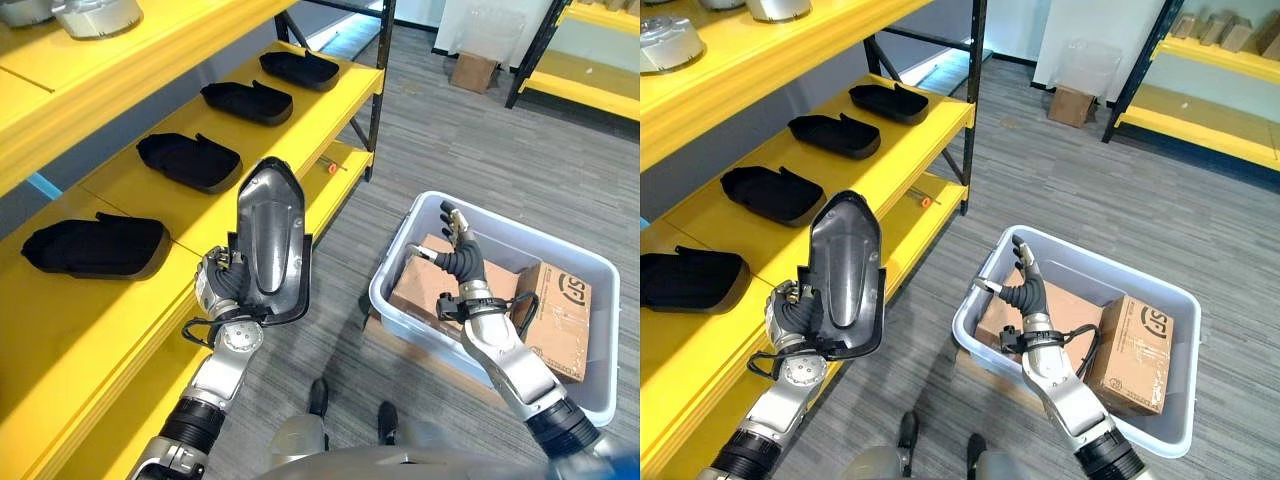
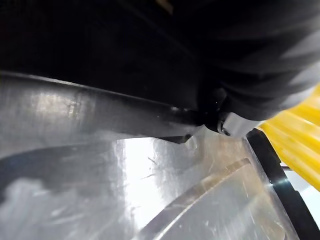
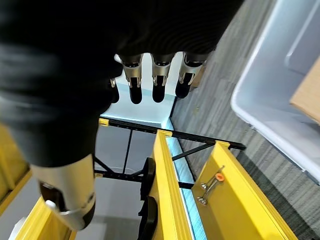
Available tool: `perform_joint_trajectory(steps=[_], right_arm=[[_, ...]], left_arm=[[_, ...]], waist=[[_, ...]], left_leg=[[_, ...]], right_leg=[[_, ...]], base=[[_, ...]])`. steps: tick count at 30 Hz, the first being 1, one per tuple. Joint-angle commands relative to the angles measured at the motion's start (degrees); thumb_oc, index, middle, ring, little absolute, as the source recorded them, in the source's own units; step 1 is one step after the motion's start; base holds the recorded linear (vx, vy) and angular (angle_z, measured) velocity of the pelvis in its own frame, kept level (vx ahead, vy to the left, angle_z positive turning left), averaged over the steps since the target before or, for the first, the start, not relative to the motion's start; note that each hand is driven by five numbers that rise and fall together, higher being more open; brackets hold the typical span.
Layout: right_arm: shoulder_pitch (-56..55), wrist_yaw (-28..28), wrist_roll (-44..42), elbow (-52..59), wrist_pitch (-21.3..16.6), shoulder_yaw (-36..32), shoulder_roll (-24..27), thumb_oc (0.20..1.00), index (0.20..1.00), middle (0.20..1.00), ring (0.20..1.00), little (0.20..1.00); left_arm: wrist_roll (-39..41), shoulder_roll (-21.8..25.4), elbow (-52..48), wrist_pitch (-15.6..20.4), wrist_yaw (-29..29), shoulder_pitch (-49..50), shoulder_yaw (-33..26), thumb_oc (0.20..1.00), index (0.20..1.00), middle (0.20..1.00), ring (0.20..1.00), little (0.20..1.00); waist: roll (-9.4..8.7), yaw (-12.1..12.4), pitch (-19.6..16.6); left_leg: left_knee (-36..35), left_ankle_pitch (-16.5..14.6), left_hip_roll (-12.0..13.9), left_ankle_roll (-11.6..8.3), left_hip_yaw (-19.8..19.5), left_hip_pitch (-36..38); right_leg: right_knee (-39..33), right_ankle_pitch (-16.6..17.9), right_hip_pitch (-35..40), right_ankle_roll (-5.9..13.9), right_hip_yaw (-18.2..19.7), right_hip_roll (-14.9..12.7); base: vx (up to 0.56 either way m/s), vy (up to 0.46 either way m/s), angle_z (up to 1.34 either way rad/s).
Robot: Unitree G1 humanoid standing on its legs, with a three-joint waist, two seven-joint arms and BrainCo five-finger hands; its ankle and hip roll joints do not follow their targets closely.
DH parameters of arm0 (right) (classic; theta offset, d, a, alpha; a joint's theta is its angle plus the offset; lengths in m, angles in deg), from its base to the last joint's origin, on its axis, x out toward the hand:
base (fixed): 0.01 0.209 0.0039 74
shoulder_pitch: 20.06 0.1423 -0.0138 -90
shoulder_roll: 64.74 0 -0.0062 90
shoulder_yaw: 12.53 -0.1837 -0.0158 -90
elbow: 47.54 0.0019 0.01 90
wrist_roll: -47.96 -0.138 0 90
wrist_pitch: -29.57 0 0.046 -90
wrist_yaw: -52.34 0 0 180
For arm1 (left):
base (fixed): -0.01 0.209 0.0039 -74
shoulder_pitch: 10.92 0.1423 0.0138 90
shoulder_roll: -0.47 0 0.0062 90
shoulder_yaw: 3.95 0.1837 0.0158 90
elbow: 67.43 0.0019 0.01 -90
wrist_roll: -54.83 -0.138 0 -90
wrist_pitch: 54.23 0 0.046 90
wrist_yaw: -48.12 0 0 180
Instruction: Move parts from the plastic box to the shelf.
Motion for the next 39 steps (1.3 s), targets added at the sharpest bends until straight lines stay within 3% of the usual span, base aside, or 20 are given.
perform_joint_trajectory(steps=[1, 2, 3, 6, 9, 11, 13, 14, 17, 25, 30, 32, 33, 34, 35, 37, 39], right_arm=[[-0.8, 2.0, 0.5, 3.8, -4.3, -2.4, -1.2, 1.000, 1.000, 1.000, 1.000, 1.000], [-3.1, 2.1, 0.4, 4.7, -4.6, -4.2, -1.0, 1.000, 1.000, 1.000, 1.000, 1.000], [-4.0, 1.2, 0.9, 4.8, -5.8, -4.9, -0.7, 1.000, 1.000, 1.000, 1.000, 1.000], [-3.7, -0.2, 1.0, 5.1, -6.5, -5.2, 0.0, 1.000, 1.000, 1.000, 1.000, 1.000], [-3.0, -2.1, 0.5, 5.5, -7.1, -5.1, 1.1, 1.000, 1.000, 1.000, 1.000, 1.000], [-2.2, -3.1, 0.3, 5.8, -7.7, -4.5, 2.0, 1.000, 1.000, 1.000, 1.000, 1.000], [-1.8, -2.7, -0.6, 6.1, -7.4, -4.7, 2.7, 1.000, 1.000, 1.000, 1.000, 1.000], [-2.0, -2.9, -0.5, 6.4, -6.8, -4.8, 2.5, 1.000, 1.000, 1.000, 1.000, 1.000], [-2.0, -4.7, -0.5, 7.3, -5.4, -4.6, 1.6, 1.000, 1.000, 1.000, 1.000, 1.000], [-0.8, -6.9, -0.1, 8.6, -3.8, -2.5, -0.1, 1.000, 1.000, 1.000, 1.000, 1.000], [-0.1, -7.5, 0.4, 8.5, -3.2, -1.4, -1.3, 1.000, 1.000, 1.000, 1.000, 1.000], [0.0, -8.8, 0.9, 7.7, -3.3, -0.8, -2.1, 1.000, 1.000, 1.000, 1.000, 1.000], [0.0, -9.0, 1.1, 7.4, -3.2, -0.5, -2.4, 1.000, 1.000, 1.000, 1.000, 1.000], [0.1, -8.9, 0.4, 7.3, -2.9, -0.4, -2.4, 1.000, 1.000, 1.000, 1.000, 1.000], [-0.2, -7.7, 0.1, 7.5, -2.9, -0.7, -1.9, 1.000, 1.000, 1.000, 1.000, 1.000], [-0.4, -8.1, 0.0, 7.3, -3.4, -1.1, -1.4, 1.000, 1.000, 1.000, 1.000, 1.000], [-0.4, -8.9, 0.6, 6.7, -5.1, -1.6, -0.5, 1.000, 1.000, 1.000, 1.000, 1.000]], left_arm=[[-5.1, 3.0, -2.8, 5.4, 3.7, -5.2, -1.4, 0.200, 0.200, 0.200, 0.200, 0.200], [-4.9, 2.9, -2.5, 4.9, 5.5, -6.9, 0.1, 0.200, 0.200, 0.200, 0.200, 0.200], [-4.2, 2.7, -2.7, 4.6, 4.4, -7.9, 1.6, 0.200, 0.200, 0.200, 0.200, 0.200], [-3.2, 2.6, -3.5, 4.4, 2.9, -8.3, 1.8, 0.200, 0.200, 0.200, 0.200, 0.200], [-2.7, 3.0, -4.6, 4.1, 2.2, -8.0, 1.3, 0.200, 0.200, 0.200, 0.200, 0.200], [-3.1, 3.6, -4.9, 4.2, 1.3, -7.6, 0.8, 0.200, 0.200, 0.200, 0.200, 0.200], [-3.7, 4.0, -4.6, 4.8, 2.2, -7.1, 0.3, 0.200, 0.200, 0.200, 0.200, 0.200], [-4.0, 4.3, -4.6, 4.5, 2.1, -7.0, 0.2, 0.200, 0.200, 0.200, 0.200, 0.200], [-6.9, 5.5, -5.9, 3.7, 3.3, -4.8, -2.3, 0.200, 0.200, 0.200, 0.200, 0.200], [-9.9, 6.8, -8.1, 4.5, 6.1, 0.5, -6.7, 0.200, 0.200, 0.200, 0.200, 0.200], [-10.5, 7.3, -7.6, 5.3, 8.1, 1.8, -8.2, 0.200, 0.200, 0.200, 0.200, 0.200], [-11.6, 7.5, -7.9, 6.1, 8.4, 2.7, -9.0, 0.200, 0.200, 0.200, 0.200, 0.200], [-11.2, 7.8, -8.1, 5.9, 8.9, 3.1, -9.3, 0.200, 0.200, 0.200, 0.200, 0.200], [-11.0, 7.9, -8.1, 5.9, 9.6, 3.0, -9.6, 0.200, 0.200, 0.200, 0.200, 0.200], [-11.3, 7.9, -7.6, 6.4, 10.8, 2.4, -9.0, 0.200, 0.200, 0.200, 0.200, 0.200], [-11.0, 7.7, -7.3, 6.9, 11.0, 2.4, -8.6, 0.200, 0.200, 0.200, 0.200, 0.200], [-10.9, 7.3, -7.8, 7.8, 10.8, 3.4, -8.3, 0.200, 0.200, 0.200, 0.200, 0.200]], waist=[[-2.45, -3.1, -0.4], [-2.54, -5.9, -0.4], [-3.21, -7.2, -0.2], [-3.84, -8.5, -0.5], [-3.66, -9.4, -0.6], [-2.82, -9.0, -0.6], [-1.82, -9.0, -1.2], [-1.36, -8.6, -1.3], [-1.46, -6.1, -2.3], [-2.46, -0.6, -3.5], [-2.74, 2.0, -3.6], [-2.72, 3.4, -3.5], [-2.62, 3.7, -3.5], [-2.65, 3.6, -3.3], [-2.93, 2.8, -3.1], [-3.47, 2.4, -3.1], [-4.22, 2.4, -2.7]], left_leg=[[3.2, -11.0, -8.3, 3.93, 8.2, 4.2], [6.1, -12.2, -5.6, 2.86, 18.7, 4.2], [9.4, -13.6, -3.2, 1.84, 21.3, 4.4], [12.7, -15.3, 1.9, 0.34, 24.5, 5.7], [11.2, -11.2, 7.8, -1.32, 26.0, 7.5], [9.7, -7.7, 10.2, -2.81, 23.7, 7.6], [5.7, -10.1, 9.0, -3.18, 25.7, 9.7], [4.5, -9.3, 7.9, -2.77, 25.7, 9.6], [1.4, -9.7, 4.3, -2.26, 22.8, 11.1], [-0.2, -10.6, 1.5, -0.65, 21.4, 11.2], [0.2, -11.8, -1.0, 1.10, 20.3, 10.8], [1.0, -12.6, -2.1, 2.06, 21.5, 10.5], [0.9, -13.7, -2.5, 2.32, 20.7, 11.1], [1.4, -13.1, -2.7, 3.14, 21.0, 10.0], [1.8, -13.3, -3.3, 3.86, 19.0, 9.6], [2.0, -13.4, -3.9, 4.02, 18.1, 9.6], [2.0, -13.3, -4.8, 3.77, 16.8, 9.6]], right_leg=[[-3.9, 2.1, 2.8, 2.45, 0.1, 1.3], [-4.5, 2.4, 3.4, 2.95, -4.9, -1.0], [-4.8, 2.7, 4.6, 2.99, -6.5, -2.8], [-4.2, 2.0, 5.4, 2.99, -7.6, -5.1], [-2.1, 1.0, 5.0, 2.29, -9.2, -6.4], [-0.9, -0.2, 4.9, 2.16, -9.2, -7.3], [-0.8, -1.0, 5.6, 3.71, -11.4, -9.3], [-1.6, 0.2, 5.9, 3.78, -12.4, -9.6], [-6.4, 3.3, 8.2, 5.97, -13.6, -10.7], [-10.8, 7.8, 10.2, 9.51, -18.1, -15.0], [-9.8, 10.3, 9.7, 10.20, -19.5, -17.8], [-6.4, 11.8, 9.0, 10.41, -21.9, -19.3], [-3.7, 10.9, 8.8, 10.97, -21.2, -19.1], [-2.5, 9.5, 8.0, 9.70, -20.7, -17.4], [-1.1, 5.9, 7.0, 8.55, -17.6, -12.3], [-0.6, 3.8, 6.4, 7.53, -16.6, -8.9], [-2.9, 2.2, 6.9, 5.25, -15.7, -4.5]], base=[[-0.20, -0.001, 1.91], [-0.22, 0.102, 2.34], [-0.17, 0.156, 3.66], [-0.08, 0.246, 1.71], [-0.06, 0.302, -0.26], [-0.04, 0.452, 0.01], [-0.01, 0.598, 0.21], [-0.01, 0.731, 0.77], [-0.02, 0.457, 0.84], [-0.03, 0.279, 0.23], [-0.03, 0.244, 0.15], [0.01, 0.240, 0.23], [-0.01, 0.172, 0.19], [0.04, 0.101, 0.08], [0.01, 0.040, 0.07], [0.09, 0.011, 0.85], [0.10, -0.012, 0.66]])
